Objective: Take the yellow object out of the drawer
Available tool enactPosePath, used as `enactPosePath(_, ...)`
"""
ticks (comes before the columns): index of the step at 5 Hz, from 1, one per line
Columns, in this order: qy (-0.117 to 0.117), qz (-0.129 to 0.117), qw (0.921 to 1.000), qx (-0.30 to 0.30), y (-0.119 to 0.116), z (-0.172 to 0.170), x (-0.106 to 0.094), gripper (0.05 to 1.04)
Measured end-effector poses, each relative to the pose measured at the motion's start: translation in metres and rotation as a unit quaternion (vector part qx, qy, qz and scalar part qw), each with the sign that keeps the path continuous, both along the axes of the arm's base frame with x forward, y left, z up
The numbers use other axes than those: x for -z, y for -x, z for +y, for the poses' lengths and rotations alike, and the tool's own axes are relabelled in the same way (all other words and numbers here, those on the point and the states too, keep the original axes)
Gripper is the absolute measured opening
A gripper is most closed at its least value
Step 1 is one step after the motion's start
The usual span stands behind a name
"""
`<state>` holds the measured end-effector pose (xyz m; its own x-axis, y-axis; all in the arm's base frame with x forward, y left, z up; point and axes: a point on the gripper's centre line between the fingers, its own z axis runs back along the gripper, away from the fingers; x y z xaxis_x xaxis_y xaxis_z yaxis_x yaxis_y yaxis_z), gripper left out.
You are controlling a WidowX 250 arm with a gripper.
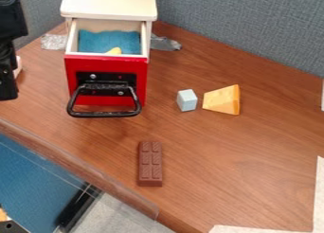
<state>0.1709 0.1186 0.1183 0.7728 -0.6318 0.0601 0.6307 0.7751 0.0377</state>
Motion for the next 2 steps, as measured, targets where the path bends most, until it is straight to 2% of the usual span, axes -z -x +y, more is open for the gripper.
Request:
enactPosePath(1,0.007,0.005,1.0000,-0.004,0.000,-0.001,0.003,1.000)
enactPosePath(2,0.016,-0.018,0.9997,-0.005,-0.026,-0.004,-0.001,1.000)
